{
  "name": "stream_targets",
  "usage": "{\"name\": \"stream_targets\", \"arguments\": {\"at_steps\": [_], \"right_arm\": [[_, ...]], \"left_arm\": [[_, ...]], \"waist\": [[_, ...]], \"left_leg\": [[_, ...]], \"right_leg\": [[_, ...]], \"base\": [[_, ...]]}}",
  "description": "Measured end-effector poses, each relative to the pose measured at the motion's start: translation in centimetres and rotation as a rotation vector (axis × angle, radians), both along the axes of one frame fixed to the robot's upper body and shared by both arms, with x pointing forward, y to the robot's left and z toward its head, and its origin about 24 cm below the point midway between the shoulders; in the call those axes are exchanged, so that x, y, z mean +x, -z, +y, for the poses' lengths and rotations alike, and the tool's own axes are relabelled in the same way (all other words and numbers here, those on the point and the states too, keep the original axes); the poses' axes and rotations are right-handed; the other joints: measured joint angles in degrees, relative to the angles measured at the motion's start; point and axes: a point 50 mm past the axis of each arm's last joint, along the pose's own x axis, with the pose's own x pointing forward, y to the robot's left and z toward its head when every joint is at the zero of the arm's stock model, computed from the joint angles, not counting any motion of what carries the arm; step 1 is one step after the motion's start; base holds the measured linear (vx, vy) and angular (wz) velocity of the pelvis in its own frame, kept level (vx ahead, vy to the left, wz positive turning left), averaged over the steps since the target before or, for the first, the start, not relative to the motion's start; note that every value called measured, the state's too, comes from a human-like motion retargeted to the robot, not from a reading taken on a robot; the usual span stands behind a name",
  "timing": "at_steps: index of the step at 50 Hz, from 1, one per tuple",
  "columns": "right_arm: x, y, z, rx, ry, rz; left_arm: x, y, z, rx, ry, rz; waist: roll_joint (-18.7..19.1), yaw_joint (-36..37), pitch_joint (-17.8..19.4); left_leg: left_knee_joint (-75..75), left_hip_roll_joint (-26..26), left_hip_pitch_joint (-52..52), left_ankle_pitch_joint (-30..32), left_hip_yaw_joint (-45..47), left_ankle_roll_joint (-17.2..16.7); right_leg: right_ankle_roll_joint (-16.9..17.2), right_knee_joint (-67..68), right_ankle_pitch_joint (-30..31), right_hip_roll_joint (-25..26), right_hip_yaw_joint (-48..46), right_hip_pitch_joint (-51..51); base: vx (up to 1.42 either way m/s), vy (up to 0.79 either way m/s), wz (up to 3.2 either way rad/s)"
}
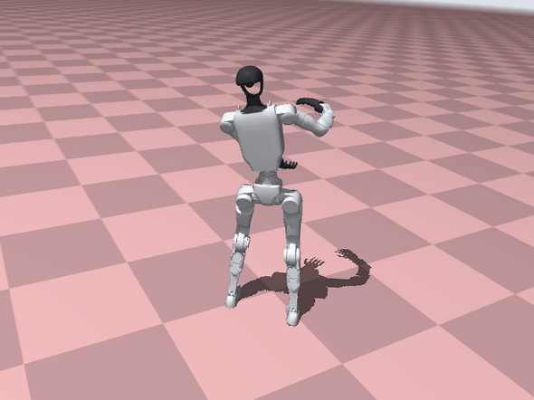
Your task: Dance
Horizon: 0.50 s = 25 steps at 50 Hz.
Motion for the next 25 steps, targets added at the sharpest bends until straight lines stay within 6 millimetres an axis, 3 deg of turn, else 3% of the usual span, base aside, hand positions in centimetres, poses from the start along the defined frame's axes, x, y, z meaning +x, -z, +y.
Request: {"name": "stream_targets", "arguments": {"at_steps": [3, 7, 10, 13, 16, 18, 20, 23, 25], "right_arm": [[-1.9, -6.4, -0.8, -0.172, 0.029, -0.258], [-3.2, -11.5, -0.9, -0.368, 0.127, -0.451], [-4.3, -14.3, -1.3, -0.438, 0.207, -0.591], [-5.6, -16.1, -2.0, -0.474, 0.290, -0.759], [-6.8, -16.9, -3.1, -0.442, 0.374, -0.934], [-7.6, -17.0, -3.9, -0.356, 0.416, -1.045], [-7.7, -16.6, -4.5, -0.236, 0.448, -1.115], [-7.0, -15.2, -5.1, 0.041, 0.486, -1.167], [-6.2, -13.8, -5.3, 0.253, 0.497, -1.172]], "left_arm": [[-0.2, -1.4, -2.5, -0.036, 0.200, -0.172], [-1.1, -0.5, -2.1, 0.062, 0.239, -0.122], [-2.5, 0.9, -1.3, 0.129, 0.223, 0.000], [-3.6, 2.5, 0.8, 0.215, 0.195, 0.084], [-1.9, 2.5, 4.2, 0.381, 0.130, 0.006], [1.0, 0.8, 7.1, 0.576, 0.125, -0.186], [4.6, -2.6, 9.4, 0.791, 0.193, -0.475], [9.3, -9.8, 11.9, 1.109, 0.342, -0.905], [11.1, -14.5, 12.3, 1.273, 0.408, -1.125]], "waist": [[-0.6, 2.2, -0.1], [-0.1, 4.1, -0.6], [1.3, 3.3, -0.8], [2.6, 0.7, -0.4], [3.7, 0.3, 0.4], [4.8, 0.2, 0.8], [5.9, -0.1, 0.8], [7.5, -1.5, -0.1], [8.4, -2.8, -0.9]], "left_leg": [[-2.0, -5.8, 3.6, -1.8, -4.1, 3.5], [-5.0, -7.9, 6.6, -0.3, -2.7, 5.0], [-8.3, -7.8, 9.1, 0.4, 0.6, 7.0], [-9.2, -9.3, 10.2, 0.7, 1.1, 8.7], [-8.9, -10.5, 10.9, 0.1, 4.0, 10.6], [-9.2, -11.5, 11.7, -0.7, 6.4, 11.6], [-9.7, -12.1, 12.2, -1.3, 9.0, 12.2], [-10.9, -12.4, 12.2, -1.9, 14.9, 13.3], [-12.2, -12.9, 12.3, -1.9, 17.8, 13.9]], "right_leg": [[0.0, 0.8, 0.4, -1.9, 1.8, -0.4], [-0.6, 2.5, 0.7, -2.8, 6.0, -1.8], [-0.8, 3.9, 1.2, -2.3, 8.3, -3.2], [-0.4, 4.7, 2.2, -2.1, 12.1, -3.8], [-0.9, 5.0, 3.3, -2.2, 15.0, -4.9], [-1.5, 4.7, 4.7, -2.3, 16.4, -5.9], [-2.0, 4.1, 6.5, -2.1, 18.0, -7.2], [-2.2, 2.7, 9.7, -2.2, 19.0, -9.4], [-3.3, 1.7, 11.3, -2.8, 16.9, -10.8]], "base": [[0.07, 0.03, -1.30], [0.05, 0.07, -1.56], [0.04, 0.06, -0.75], [0.02, 0.10, -0.48], [-0.01, 0.14, -1.17], [-0.03, 0.22, -1.69], [-0.05, 0.24, -1.80], [-0.08, 0.29, -1.78], [-0.11, 0.31, -1.46]]}}
